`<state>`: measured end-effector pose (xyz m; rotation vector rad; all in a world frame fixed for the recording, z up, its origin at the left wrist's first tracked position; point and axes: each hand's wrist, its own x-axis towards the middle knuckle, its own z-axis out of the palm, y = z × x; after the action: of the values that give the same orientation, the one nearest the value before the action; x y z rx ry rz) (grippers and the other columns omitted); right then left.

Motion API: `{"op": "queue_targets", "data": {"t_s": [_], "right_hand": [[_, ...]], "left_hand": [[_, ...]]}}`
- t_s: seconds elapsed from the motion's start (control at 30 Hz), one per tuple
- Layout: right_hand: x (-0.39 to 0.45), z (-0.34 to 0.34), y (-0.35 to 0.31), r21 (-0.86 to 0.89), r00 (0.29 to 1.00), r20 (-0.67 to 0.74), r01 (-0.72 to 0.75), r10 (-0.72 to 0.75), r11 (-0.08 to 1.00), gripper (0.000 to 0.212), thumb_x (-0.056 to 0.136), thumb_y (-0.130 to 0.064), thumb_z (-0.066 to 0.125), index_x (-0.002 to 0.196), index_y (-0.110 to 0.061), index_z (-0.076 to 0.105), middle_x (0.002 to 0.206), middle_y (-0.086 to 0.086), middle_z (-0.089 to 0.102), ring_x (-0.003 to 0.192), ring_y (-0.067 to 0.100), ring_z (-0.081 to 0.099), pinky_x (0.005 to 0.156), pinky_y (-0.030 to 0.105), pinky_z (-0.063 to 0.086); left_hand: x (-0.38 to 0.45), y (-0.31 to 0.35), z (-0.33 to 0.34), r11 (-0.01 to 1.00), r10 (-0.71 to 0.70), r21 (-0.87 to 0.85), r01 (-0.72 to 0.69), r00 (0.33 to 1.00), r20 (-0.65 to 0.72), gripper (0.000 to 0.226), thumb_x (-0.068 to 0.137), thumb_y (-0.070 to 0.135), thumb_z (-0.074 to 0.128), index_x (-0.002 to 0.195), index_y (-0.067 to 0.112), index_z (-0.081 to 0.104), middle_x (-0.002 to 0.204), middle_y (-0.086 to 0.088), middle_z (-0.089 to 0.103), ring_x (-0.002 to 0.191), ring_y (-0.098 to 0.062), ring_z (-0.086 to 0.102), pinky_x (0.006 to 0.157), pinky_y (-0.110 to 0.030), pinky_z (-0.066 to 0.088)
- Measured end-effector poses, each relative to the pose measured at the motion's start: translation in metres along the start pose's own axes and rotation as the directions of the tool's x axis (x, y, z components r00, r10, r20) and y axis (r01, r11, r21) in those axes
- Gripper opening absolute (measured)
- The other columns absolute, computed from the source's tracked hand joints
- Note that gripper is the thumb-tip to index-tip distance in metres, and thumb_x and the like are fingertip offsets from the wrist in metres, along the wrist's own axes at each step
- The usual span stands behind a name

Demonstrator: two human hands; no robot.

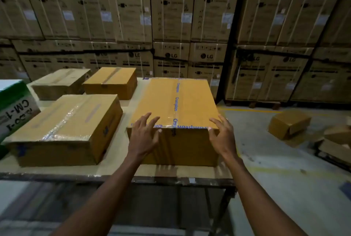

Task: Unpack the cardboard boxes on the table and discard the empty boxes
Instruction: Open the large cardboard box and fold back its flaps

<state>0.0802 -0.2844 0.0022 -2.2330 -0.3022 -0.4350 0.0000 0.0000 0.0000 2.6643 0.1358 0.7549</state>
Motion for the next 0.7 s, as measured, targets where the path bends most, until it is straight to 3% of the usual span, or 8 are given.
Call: {"op": "queue_targets", "data": {"t_s": [0.13, 0.23, 0.3, 0.4, 0.5, 0.57, 0.63, 0.7], "right_hand": [[-0.010, 0.012, 0.023, -0.015, 0.988, 0.043, -0.148, 0.149, 0.989, 0.068, 0.099, -0.023, 0.066, 0.158, -0.027, 0.035, 0.170, -0.001, 0.017, 0.154, 0.025, 0.021, 0.119, 0.044, 0.034], [-0.014, 0.025, 0.038, 0.065, 0.970, 0.035, -0.241, 0.239, 0.968, 0.093, 0.097, -0.021, 0.070, 0.164, -0.032, 0.007, 0.171, -0.004, 0.010, 0.154, 0.025, 0.022, 0.114, 0.042, 0.035], [-0.015, 0.034, 0.042, 0.156, 0.946, 0.059, -0.323, 0.318, 0.933, 0.102, 0.096, -0.020, 0.072, 0.163, -0.033, -0.004, 0.172, -0.002, 0.010, 0.153, 0.028, 0.025, 0.112, 0.044, 0.039], [-0.016, 0.050, 0.048, 0.210, 0.904, 0.075, -0.426, 0.420, 0.880, 0.101, 0.095, -0.024, 0.074, 0.164, -0.027, 0.001, 0.171, 0.003, 0.015, 0.151, 0.032, 0.031, 0.112, 0.045, 0.038], [-0.016, 0.065, 0.057, 0.248, 0.860, 0.059, -0.504, 0.506, 0.827, 0.097, 0.092, -0.029, 0.077, 0.164, -0.021, 0.012, 0.167, 0.009, 0.026, 0.148, 0.033, 0.035, 0.114, 0.045, 0.037], [-0.017, 0.073, 0.064, 0.266, 0.824, 0.094, -0.561, 0.559, 0.784, 0.096, 0.090, -0.035, 0.077, 0.163, -0.017, 0.017, 0.164, 0.010, 0.033, 0.147, 0.033, 0.038, 0.115, 0.045, 0.038], [-0.021, 0.078, 0.072, 0.324, 0.793, 0.148, -0.604, 0.591, 0.728, 0.101, 0.082, -0.048, 0.080, 0.161, -0.019, 0.024, 0.159, 0.007, 0.042, 0.142, 0.032, 0.045, 0.114, 0.046, 0.041], [-0.026, 0.082, 0.083, 0.349, 0.774, 0.192, -0.629, 0.604, 0.695, 0.110, 0.071, -0.057, 0.083, 0.159, -0.021, 0.027, 0.156, 0.005, 0.046, 0.138, 0.031, 0.049, 0.112, 0.049, 0.044]], "left_hand": [[-0.010, -0.029, 0.020, 0.988, -0.081, 0.136, 0.072, 0.995, 0.061, 0.060, 0.095, 0.040, 0.061, 0.151, 0.038, 0.040, 0.167, -0.008, 0.018, 0.153, -0.040, 0.013, 0.117, -0.061, 0.027], [-0.014, -0.051, 0.036, 0.976, -0.125, 0.183, 0.115, 0.991, 0.040, 0.076, 0.095, 0.042, 0.060, 0.159, 0.040, 0.020, 0.170, -0.006, -0.003, 0.153, -0.045, -0.005, 0.117, -0.065, 0.022], [-0.014, -0.063, 0.043, 0.977, -0.174, 0.128, 0.169, 0.984, 0.031, 0.088, 0.094, 0.045, 0.062, 0.161, 0.041, 0.004, 0.169, -0.005, -0.012, 0.152, -0.047, -0.008, 0.116, -0.065, 0.020], [-0.016, -0.079, 0.051, 0.965, -0.256, -0.059, 0.256, 0.967, 0.012, 0.105, 0.091, 0.045, 0.068, 0.160, 0.038, -0.010, 0.169, -0.006, -0.011, 0.152, -0.045, 0.008, 0.113, -0.066, 0.030], [-0.018, -0.095, 0.057, 0.883, -0.357, -0.324, 0.341, 0.934, 0.011, 0.115, 0.089, 0.040, 0.074, 0.157, 0.037, -0.019, 0.170, -0.001, -0.004, 0.152, -0.035, 0.021, 0.104, -0.061, 0.043], [-0.022, -0.105, 0.064, 0.788, -0.409, -0.463, 0.407, 0.907, 0.101, 0.117, 0.089, 0.036, 0.075, 0.156, 0.039, -0.020, 0.170, 0.004, 0.002, 0.151, -0.028, 0.024, 0.110, -0.058, 0.041], [-0.028, -0.113, 0.071, 0.686, -0.450, -0.531, 0.498, 0.863, 0.228, 0.114, 0.090, 0.034, 0.074, 0.157, 0.041, -0.017, 0.167, -0.003, 0.019, 0.145, -0.028, 0.037, 0.111, -0.057, 0.041], [-0.032, -0.123, 0.078, 0.623, -0.467, -0.538, 0.568, 0.822, 0.326, 0.097, 0.092, 0.038, 0.071, 0.158, 0.040, 0.000, 0.160, -0.009, 0.037, 0.139, -0.032, 0.046, 0.107, -0.056, 0.046]]}}
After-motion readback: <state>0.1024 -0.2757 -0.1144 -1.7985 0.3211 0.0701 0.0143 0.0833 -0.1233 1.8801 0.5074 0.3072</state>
